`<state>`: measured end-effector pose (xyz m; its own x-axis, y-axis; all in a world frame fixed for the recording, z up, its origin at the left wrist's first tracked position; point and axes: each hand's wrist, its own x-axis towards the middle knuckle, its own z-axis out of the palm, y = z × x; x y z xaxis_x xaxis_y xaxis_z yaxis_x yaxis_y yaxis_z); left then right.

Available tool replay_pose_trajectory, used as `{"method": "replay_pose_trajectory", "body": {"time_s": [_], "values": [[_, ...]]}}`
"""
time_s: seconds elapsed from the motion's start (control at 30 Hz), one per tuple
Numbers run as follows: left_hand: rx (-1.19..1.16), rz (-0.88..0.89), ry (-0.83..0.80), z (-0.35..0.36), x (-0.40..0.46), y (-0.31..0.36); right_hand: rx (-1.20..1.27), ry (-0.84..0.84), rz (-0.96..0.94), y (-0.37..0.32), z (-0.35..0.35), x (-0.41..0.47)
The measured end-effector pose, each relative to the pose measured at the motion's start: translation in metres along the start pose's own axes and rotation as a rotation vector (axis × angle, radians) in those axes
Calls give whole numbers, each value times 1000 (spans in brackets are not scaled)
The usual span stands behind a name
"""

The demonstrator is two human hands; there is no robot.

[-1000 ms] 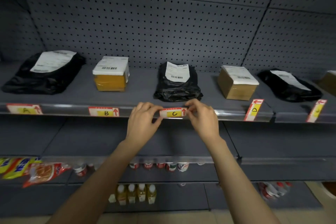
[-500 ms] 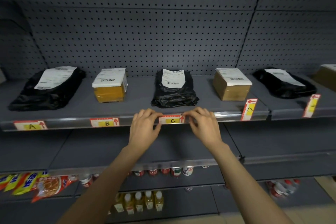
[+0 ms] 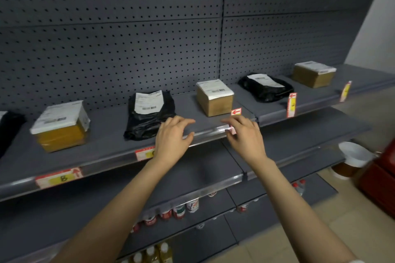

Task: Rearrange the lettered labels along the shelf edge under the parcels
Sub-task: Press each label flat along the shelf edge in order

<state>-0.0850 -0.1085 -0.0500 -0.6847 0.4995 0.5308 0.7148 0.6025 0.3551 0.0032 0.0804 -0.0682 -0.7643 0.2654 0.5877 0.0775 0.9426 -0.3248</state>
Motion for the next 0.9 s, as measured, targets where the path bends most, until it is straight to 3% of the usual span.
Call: {"method": "replay_pose_trajectory", "body": {"time_s": [0.17,0.33,0.53,0.73,0.9], "values": [[-63,-9,-107,42,30,41,-39,-53,45,39,-16,12],[-216,-193,-102,81,50,72,-43,-127,-130,59,-16,49],[-131,-261,-6,101,51,91,64,-239,-252,84,-17,76],[-71,-368,153,107,42,95,387,-294,-139,96,-11,80],[74,-410,91,95,41,95,300,-382,-132,103,-5,72]]}}
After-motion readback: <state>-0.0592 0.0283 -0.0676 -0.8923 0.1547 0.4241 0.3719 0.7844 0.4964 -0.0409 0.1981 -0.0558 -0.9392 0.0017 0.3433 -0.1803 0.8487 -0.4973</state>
